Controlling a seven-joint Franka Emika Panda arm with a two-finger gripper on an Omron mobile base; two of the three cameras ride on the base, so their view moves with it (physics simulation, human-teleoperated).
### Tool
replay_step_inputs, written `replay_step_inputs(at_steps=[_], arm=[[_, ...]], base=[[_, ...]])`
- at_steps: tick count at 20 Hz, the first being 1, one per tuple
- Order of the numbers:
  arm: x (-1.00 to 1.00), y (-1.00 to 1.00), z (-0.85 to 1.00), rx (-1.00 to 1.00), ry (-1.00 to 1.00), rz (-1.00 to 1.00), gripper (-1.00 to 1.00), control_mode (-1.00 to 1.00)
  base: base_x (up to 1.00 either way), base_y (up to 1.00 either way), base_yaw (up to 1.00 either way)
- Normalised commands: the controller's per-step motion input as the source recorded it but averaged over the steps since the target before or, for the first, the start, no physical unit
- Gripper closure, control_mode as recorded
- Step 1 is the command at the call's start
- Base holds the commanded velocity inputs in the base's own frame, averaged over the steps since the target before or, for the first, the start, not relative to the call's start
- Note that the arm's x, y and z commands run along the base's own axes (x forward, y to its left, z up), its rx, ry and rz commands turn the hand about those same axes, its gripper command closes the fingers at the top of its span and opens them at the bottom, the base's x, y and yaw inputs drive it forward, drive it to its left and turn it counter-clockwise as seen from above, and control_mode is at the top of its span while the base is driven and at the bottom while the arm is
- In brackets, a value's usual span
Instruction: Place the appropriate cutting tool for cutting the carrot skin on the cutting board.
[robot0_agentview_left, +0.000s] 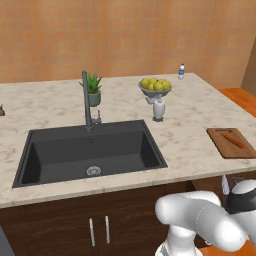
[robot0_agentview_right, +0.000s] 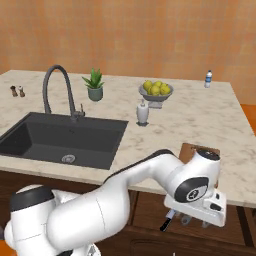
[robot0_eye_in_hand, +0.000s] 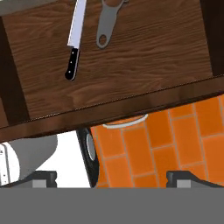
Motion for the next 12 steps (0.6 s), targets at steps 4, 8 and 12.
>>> replay_step_inputs(at_steps=[4, 8, 12], arm=[[-0.09, -0.67, -0.59, 0.01, 0.07, 0.00, -1.00, -1.00], [0.17, -0.25, -0.33, 0.02, 0.00, 0.00, -1.00, -1.00], [0.41, -0.08, -0.22, 0.02, 0.00, 0.00, -1.00, -1.00]], base=[[0.00, 0.00, 0.00], [0.00, 0.00, 0.00], [0.00, 0.00, 0.00]])
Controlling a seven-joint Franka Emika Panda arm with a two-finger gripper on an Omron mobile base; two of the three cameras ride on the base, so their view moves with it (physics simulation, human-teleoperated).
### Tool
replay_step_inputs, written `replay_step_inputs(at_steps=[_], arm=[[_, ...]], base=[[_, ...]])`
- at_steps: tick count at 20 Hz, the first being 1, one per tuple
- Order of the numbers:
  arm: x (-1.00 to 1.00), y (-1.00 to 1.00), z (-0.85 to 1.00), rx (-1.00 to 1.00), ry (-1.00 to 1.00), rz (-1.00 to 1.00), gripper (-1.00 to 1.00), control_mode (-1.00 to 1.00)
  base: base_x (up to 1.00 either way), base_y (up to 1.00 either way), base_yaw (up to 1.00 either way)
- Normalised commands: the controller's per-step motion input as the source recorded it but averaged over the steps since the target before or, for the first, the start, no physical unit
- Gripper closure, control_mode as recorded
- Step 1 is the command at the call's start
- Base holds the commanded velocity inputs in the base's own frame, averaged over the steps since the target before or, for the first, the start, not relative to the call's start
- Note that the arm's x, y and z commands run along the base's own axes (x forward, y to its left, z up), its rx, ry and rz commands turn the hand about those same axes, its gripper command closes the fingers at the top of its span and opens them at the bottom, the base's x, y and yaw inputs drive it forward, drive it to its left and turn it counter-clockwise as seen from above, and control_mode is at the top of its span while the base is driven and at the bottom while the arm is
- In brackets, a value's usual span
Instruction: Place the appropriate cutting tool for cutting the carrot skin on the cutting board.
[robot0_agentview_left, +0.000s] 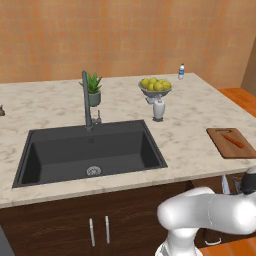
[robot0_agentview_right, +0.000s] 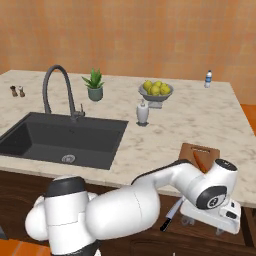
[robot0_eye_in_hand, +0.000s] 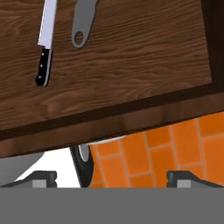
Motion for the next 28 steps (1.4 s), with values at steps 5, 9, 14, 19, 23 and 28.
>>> replay_step_inputs(at_steps=[5, 9, 14, 19, 23, 28], arm=[[0.37, 0.00, -0.51, 0.00, 0.00, 0.00, -1.00, -1.00], [0.40, 0.00, -0.56, 0.00, 0.00, 0.00, -1.00, -1.00], [-0.14, 0.00, -0.53, 0.00, 0.00, 0.00, -1.00, -1.00], [-0.03, 0.00, -0.36, 0.00, 0.00, 0.00, -1.00, -1.00], [-0.14, 0.00, -0.20, 0.00, 0.00, 0.04, -1.00, -1.00], [-0.63, 0.00, -0.31, 0.00, 0.00, 0.07, -1.00, -1.00]], base=[[0.00, 0.00, 0.00], [0.00, 0.00, 0.00], [0.00, 0.00, 0.00], [0.00, 0.00, 0.00], [0.00, 0.00, 0.00], [0.00, 0.00, 0.00]])
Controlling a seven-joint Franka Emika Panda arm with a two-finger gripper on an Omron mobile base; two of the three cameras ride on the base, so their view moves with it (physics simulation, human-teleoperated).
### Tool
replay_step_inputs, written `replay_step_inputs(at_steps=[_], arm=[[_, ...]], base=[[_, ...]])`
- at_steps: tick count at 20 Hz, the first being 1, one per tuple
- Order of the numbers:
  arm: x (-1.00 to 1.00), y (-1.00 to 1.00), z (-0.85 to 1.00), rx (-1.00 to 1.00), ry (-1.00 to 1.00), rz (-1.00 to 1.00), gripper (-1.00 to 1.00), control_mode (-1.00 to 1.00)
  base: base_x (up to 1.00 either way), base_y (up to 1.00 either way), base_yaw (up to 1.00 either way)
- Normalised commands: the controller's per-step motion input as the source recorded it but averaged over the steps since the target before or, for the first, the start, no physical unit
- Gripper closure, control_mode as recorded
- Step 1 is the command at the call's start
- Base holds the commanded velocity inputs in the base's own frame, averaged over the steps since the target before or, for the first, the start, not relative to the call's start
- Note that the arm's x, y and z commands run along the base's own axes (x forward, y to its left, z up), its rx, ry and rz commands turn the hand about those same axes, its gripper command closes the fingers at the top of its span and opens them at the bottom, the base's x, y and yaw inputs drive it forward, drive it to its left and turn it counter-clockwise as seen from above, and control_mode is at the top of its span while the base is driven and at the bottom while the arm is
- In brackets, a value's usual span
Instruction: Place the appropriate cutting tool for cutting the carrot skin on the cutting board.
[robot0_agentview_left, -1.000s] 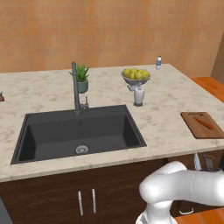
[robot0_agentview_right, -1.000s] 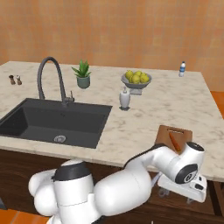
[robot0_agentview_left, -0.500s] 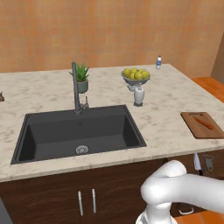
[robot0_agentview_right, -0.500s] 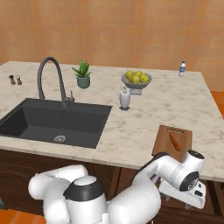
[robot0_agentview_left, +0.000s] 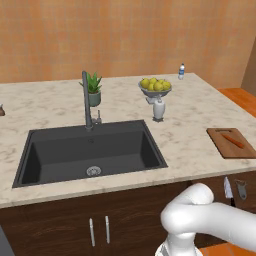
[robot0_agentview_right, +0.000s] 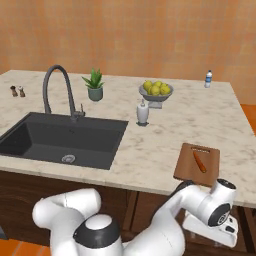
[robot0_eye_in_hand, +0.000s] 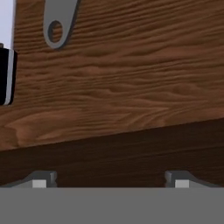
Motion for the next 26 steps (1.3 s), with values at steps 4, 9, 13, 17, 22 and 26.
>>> replay_step_inputs(at_steps=[4, 9, 13, 17, 22, 26], arm=[[-0.88, 0.03, -0.52, 0.00, 0.00, 0.07, -1.00, -1.00], [-0.73, 0.05, -0.30, 0.00, 0.00, 0.06, -1.00, -1.00], [-0.09, 0.05, 0.09, 0.03, 0.00, 0.01, -1.00, -1.00], [0.21, 0.17, 0.44, 0.09, -0.02, 0.00, -1.00, -1.00], [0.88, 0.09, 0.10, 0.02, -0.09, -0.08, -1.00, -1.00], [0.69, 0.00, -0.05, 0.00, -0.01, -0.17, -1.00, -1.00]], base=[[0.00, 0.00, 0.00], [0.00, 0.00, 0.00], [0.00, 0.00, 0.00], [0.00, 0.00, 0.00], [0.00, 0.00, 0.00], [0.00, 0.00, 0.00]])
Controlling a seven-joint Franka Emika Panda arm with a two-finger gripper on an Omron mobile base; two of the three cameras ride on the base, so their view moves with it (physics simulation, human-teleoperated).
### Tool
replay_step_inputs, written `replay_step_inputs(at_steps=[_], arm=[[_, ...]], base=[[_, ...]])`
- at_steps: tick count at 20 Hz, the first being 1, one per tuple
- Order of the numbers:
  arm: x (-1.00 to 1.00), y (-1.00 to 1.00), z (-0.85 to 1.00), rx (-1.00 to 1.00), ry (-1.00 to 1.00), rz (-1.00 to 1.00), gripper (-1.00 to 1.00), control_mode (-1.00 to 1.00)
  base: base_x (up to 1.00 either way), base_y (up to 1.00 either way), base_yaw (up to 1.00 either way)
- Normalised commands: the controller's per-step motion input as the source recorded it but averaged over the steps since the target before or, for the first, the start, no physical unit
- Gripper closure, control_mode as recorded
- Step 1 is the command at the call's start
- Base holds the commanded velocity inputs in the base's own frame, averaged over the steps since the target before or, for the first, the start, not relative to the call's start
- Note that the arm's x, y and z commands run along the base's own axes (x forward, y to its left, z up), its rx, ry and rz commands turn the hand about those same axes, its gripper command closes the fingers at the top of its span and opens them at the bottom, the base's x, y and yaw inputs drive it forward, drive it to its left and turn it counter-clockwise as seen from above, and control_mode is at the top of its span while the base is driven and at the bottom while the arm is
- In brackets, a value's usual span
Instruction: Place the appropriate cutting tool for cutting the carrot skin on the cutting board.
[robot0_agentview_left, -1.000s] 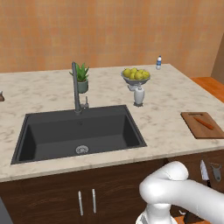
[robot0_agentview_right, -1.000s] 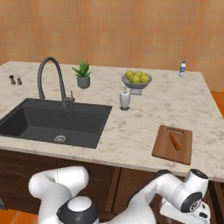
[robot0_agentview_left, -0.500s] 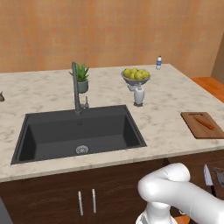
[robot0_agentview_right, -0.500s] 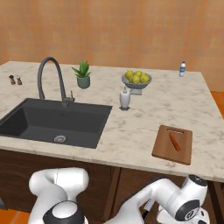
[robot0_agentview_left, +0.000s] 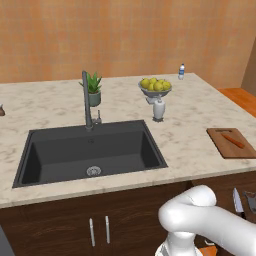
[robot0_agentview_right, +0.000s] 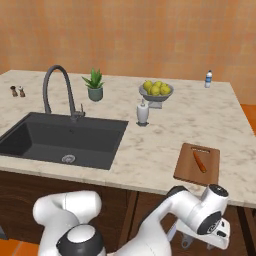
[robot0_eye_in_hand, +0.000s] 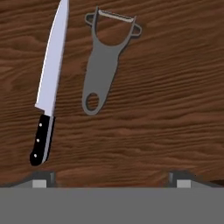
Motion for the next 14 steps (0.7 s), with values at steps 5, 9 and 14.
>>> replay_step_inputs(at_steps=[5, 9, 14], arm=[[0.00, 0.00, -0.39, 0.00, -0.04, -0.15, -1.00, -1.00], [0.02, 0.00, -0.36, 0.00, -0.06, -0.17, -1.00, -1.00], [0.27, 0.00, -0.15, 0.00, -0.06, -0.14, -1.00, -1.00]], base=[[0.00, 0.00, 0.00], [0.00, 0.00, 0.00], [0.00, 0.00, 0.00]])
